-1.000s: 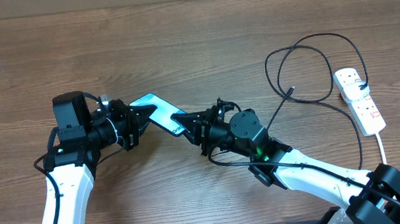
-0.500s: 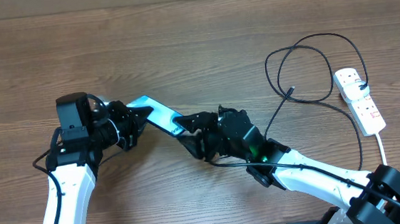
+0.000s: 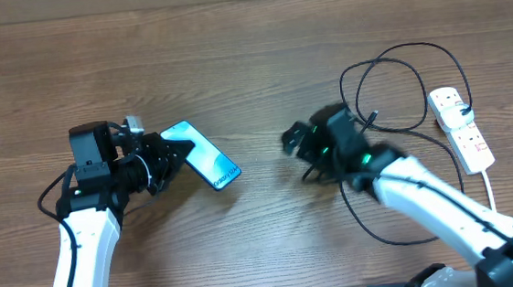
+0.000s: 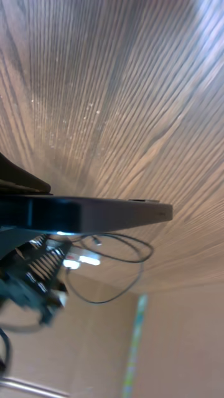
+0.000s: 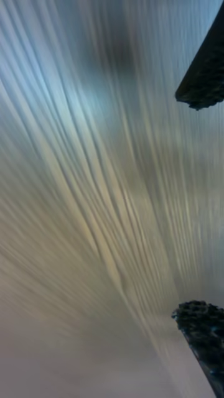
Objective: Plug charger to phone and switch on socket
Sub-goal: 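Release the phone from the right gripper and move it to the cable, then grasp the black USB-C cable plug with the right gripper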
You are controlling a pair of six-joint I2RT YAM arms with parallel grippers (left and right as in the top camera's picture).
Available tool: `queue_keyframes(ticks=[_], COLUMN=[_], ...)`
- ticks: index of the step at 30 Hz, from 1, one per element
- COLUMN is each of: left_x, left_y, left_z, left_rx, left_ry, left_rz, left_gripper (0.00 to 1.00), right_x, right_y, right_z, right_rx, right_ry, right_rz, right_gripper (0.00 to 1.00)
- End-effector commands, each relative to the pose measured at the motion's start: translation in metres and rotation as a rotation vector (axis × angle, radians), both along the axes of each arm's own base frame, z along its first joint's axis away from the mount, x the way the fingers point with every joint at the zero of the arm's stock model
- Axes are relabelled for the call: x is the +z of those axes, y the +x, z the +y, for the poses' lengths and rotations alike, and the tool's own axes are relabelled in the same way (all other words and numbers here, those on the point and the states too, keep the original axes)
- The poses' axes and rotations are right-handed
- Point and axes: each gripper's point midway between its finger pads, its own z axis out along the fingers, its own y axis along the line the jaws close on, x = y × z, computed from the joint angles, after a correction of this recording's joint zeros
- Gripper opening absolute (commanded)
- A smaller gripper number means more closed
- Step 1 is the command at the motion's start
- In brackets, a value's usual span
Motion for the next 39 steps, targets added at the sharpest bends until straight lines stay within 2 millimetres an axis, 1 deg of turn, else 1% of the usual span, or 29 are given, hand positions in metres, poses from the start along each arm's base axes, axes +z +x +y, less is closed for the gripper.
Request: queue_keyframes(ticks=[1,4,7,10,11,13,15,18,20,22,25,27,29,34,36,39], left_x=[0.018,0.037,0.045,0.034,0.025,0.011,-0.001,-0.011,-0.012,-0.010,-0.006,-0.005,-0.004,0.002,0.004,0.005], left_y=[-0.006,-0.010,-0.008,0.001,0.005,0.013,0.019,0.025,0.027,0.027,0.025,0.024,0.023,0.019,0.019,0.019], left_z=[-0.025,-0.044,-0.051,-0.052,-0.052,-0.051,-0.050,-0.049,-0.049,-0.049,-0.050,-0.050,-0.051,-0.052,-0.052,-0.052], left_rx=[-0.177,-0.281,-0.358,-0.379,-0.367,-0.341,-0.315,-0.287,-0.284,-0.296,-0.317,-0.326,-0.332,-0.368,-0.383,-0.391], left_ry=[-0.141,-0.357,-0.499,-0.553,-0.579,-0.608,-0.634,-0.660,-0.663,-0.665,-0.677,-0.683,-0.688,-0.706,-0.707,-0.707], left_rz=[-0.076,-0.066,-0.052,-0.028,0.017,0.081,0.140,0.197,0.201,0.188,0.178,0.179,0.179,0.166,0.150,0.140], left_gripper=[0.04,0.04,0.04,0.04,0.04,0.04,0.04,0.04,0.04,0.04,0.04,0.04,0.04,0.04,0.04,0.04], right_x=[0.056,0.063,0.061,0.060,0.059,0.057,0.052,0.040,0.025,0.011,-0.006,-0.020,-0.032,-0.059,-0.065,-0.068], right_y=[0.028,0.034,0.037,0.038,0.039,0.041,0.043,0.047,0.048,0.048,0.052,0.056,0.055,0.051,0.052,0.051], right_z=[-0.039,-0.061,-0.074,-0.083,-0.087,-0.091,-0.097,-0.105,-0.114,-0.120,-0.127,-0.137,-0.146,-0.160,-0.162,-0.160], right_rx=[0.006,0.005,-0.029,-0.040,-0.053,-0.068,-0.089,-0.143,-0.185,-0.216,-0.242,-0.267,-0.286,-0.314,-0.318,-0.312], right_ry=[-0.136,-0.181,-0.181,-0.199,-0.206,-0.211,-0.220,-0.228,-0.249,-0.264,-0.277,-0.298,-0.313,-0.329,-0.331,-0.323], right_rz=[-0.094,-0.091,-0.079,-0.071,-0.070,-0.067,-0.053,-0.021,0.020,0.064,0.100,0.125,0.156,0.234,0.246,0.254], right_gripper=[1.00,1.00,1.00,1.00,1.00,0.93,0.83,0.73,0.69,0.68,0.68,0.68,0.67,0.67,0.66,0.63])
